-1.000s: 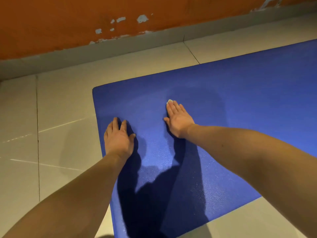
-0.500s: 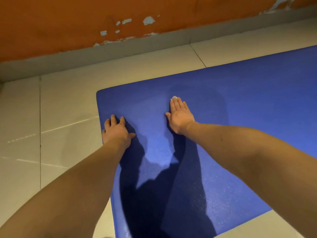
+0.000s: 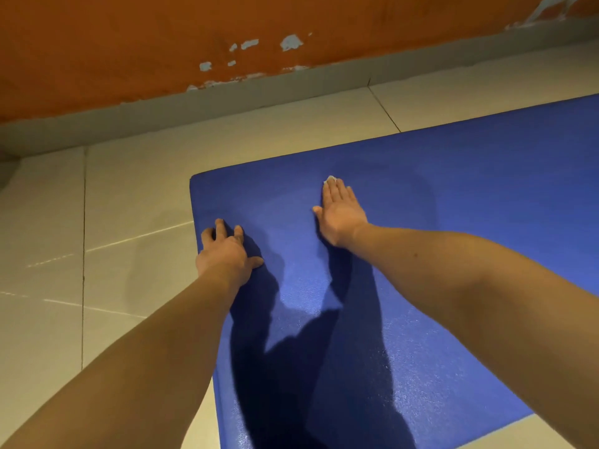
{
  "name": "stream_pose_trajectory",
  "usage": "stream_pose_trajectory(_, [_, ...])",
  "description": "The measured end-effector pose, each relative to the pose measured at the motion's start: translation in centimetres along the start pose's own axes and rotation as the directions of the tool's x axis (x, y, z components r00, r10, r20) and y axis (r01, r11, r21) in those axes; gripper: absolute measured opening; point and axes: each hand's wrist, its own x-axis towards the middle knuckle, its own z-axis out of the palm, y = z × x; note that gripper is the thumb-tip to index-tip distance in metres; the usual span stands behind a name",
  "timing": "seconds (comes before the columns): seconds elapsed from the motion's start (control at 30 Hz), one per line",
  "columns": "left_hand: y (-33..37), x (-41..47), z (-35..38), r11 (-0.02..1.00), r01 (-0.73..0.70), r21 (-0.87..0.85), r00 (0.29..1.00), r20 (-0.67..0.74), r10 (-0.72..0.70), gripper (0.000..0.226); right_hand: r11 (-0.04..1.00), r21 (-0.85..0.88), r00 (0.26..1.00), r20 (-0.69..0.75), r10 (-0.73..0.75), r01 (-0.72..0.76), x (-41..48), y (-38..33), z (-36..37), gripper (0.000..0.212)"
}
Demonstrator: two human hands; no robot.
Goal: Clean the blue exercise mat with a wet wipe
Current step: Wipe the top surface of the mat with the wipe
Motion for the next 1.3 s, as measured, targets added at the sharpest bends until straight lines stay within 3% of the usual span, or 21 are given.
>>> stream_pose_trajectory(0.07, [0.0, 0.0, 0.0, 1.000, -0.005, 0.001, 1.000, 0.001, 0.005, 0.090, 0.998, 0.062, 0.999, -0.032, 0.000, 0.002, -0.6, -3.0, 0.8, 0.071])
stream_pose_trajectory(0.17, [0.1, -0.1, 0.1, 1.000, 0.000, 0.002, 1.000, -0.016, 0.000, 0.089, 0.967, 0.013, 0.966, -0.034, -0.254, 0.255, -3.4, -7.0, 2.5, 0.068])
stream_pose_trajectory(0.27, [0.1, -0.2, -0.1, 1.000, 0.004, 0.017, 1.000, -0.006, -0.004, 0.090, 0.910, -0.059, 0.911, -0.001, -0.412, 0.411, -2.7, -5.9, 1.9, 0.065])
stream_pose_trajectory(0.33, [0.1, -0.1, -0.1, 1.000, 0.000, 0.028, 1.000, 0.005, 0.000, 0.090, 0.925, -0.087, 0.928, -0.016, -0.373, 0.370, -0.5, -3.5, 1.0, 0.065])
stream_pose_trajectory(0.4, [0.1, 0.0, -0.1, 0.999, -0.003, 0.032, 1.000, 0.009, 0.003, 0.090, 0.980, -0.080, 0.982, -0.024, -0.185, 0.183, 1.8, -1.2, -0.3, 0.067])
stream_pose_trajectory(0.5, [0.0, 0.0, 0.0, 1.000, -0.005, 0.027, 1.000, 0.006, 0.004, 0.090, 1.000, 0.014, 1.000, -0.010, 0.023, -0.023, 3.4, -2.5, -0.8, 0.069])
stream_pose_trajectory(0.57, [0.2, 0.0, 0.0, 1.000, -0.006, 0.018, 1.000, 0.004, 0.006, 0.090, 0.997, 0.068, 0.999, -0.027, -0.026, 0.028, 2.8, -5.6, 0.3, 0.069])
stream_pose_trajectory(0.67, [0.1, 0.0, 0.0, 1.000, 0.005, 0.009, 1.000, -0.003, -0.005, 0.090, 0.956, 0.001, 0.956, -0.023, -0.292, 0.292, 1.2, -8.2, 1.6, 0.067])
stream_pose_trajectory(0.73, [0.0, -0.1, 0.0, 1.000, -0.002, 0.006, 1.000, -0.002, 0.002, 0.090, 0.928, -0.043, 0.929, -0.001, -0.370, 0.370, 2.1, -6.8, 1.0, 0.066])
stream_pose_trajectory(0.8, [-0.1, -0.1, 0.1, 1.000, -0.012, 0.006, 1.000, -0.003, 0.012, 0.089, 0.952, -0.043, 0.952, -0.021, -0.304, 0.303, 4.1, -4.4, -0.1, 0.067])
stream_pose_trajectory(0.9, [-0.1, -0.2, 0.1, 1.000, -0.013, 0.010, 1.000, -0.005, 0.013, 0.088, 0.998, -0.021, 0.998, -0.019, -0.062, 0.062, 7.0, -1.7, -1.8, 0.068])
stream_pose_trajectory(1.0, [-0.1, -0.2, 0.2, 1.000, -0.020, 0.005, 1.000, -0.011, 0.020, 0.088, 0.997, 0.068, 0.999, -0.015, 0.035, -0.034, 8.1, -3.7, -2.4, 0.068])
stream_pose_trajectory(1.07, [-0.1, -0.2, 0.2, 1.000, -0.021, -0.005, 1.000, -0.016, 0.021, 0.088, 0.994, 0.110, 0.999, -0.044, 0.005, 0.000, 8.0, -6.6, -2.3, 0.066])
stream_pose_trajectory(1.17, [-0.2, -0.2, 0.3, 0.999, -0.028, -0.020, 0.999, -0.022, 0.027, 0.089, 0.981, 0.005, 0.977, -0.093, -0.194, 0.196, 7.2, -11.0, -1.7, 0.059])
stream_pose_trajectory(1.23, [-0.3, -0.2, 0.4, 0.999, -0.026, -0.025, 0.999, -0.024, 0.025, 0.089, 0.948, -0.062, 0.945, -0.077, -0.317, 0.312, 7.0, -12.3, -1.2, 0.057])
stream_pose_trajectory(1.3, [-0.2, -0.1, 0.5, 0.999, -0.025, -0.026, 0.999, -0.028, 0.024, 0.089, 0.938, -0.032, 0.934, -0.084, -0.346, 0.345, 7.2, -11.7, -1.2, 0.056])
